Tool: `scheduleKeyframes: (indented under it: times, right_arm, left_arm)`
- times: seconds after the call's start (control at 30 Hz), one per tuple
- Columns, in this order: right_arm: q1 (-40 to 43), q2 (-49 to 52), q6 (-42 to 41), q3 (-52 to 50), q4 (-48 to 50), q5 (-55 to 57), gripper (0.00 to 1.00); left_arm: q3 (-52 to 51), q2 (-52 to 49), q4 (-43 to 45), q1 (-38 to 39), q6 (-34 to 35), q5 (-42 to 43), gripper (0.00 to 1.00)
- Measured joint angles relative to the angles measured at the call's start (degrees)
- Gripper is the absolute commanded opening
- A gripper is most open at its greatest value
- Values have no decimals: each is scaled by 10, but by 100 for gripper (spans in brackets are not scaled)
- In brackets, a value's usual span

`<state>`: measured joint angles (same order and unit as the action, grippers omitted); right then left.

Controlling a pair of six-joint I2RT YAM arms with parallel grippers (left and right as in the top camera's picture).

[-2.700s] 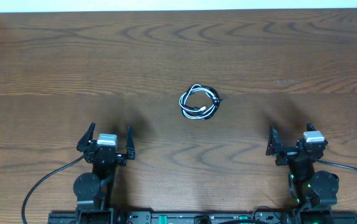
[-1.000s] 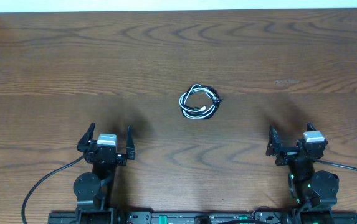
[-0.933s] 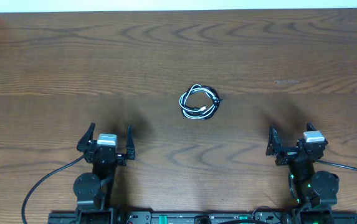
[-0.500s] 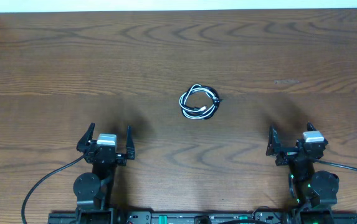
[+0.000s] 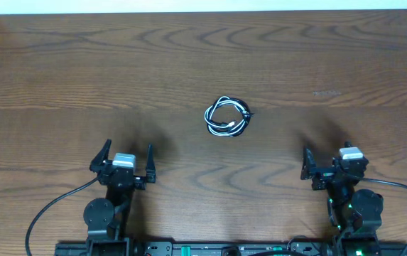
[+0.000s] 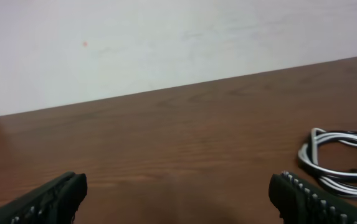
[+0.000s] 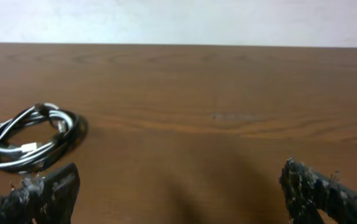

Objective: Untangle cables
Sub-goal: 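Move both grippers toward the cable bundle from left and right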

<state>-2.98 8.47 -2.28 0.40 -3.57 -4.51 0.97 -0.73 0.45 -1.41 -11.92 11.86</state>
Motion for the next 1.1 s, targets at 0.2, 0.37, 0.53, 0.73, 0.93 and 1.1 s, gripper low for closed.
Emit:
scheduleKeyframes:
  times: [0.2,0.37,0.53,0.73,0.93,1.1]
  right_arm:
    - [0,4,0,2,1,-21,99]
    - [0,6,0,24,2,-27,99]
    - [0,29,-1,68,-5,-34,99]
    - [0,126,-2,165,-33,-38,99]
    - [0,269,-3,292,-103,-56,99]
    - [0,391,-2,398,-162,-83,99]
  left_arm:
    - [12,-47,-3,0,3,58,98]
    - [81,-129,-19,0,14,112,98]
    - [203,-259,-61,0,16,182,98]
    - [365,-443,-145,2,21,268,98]
    - [527,-616,-244,42,28,305,98]
    - [623,-726,-295,86,30,314,98]
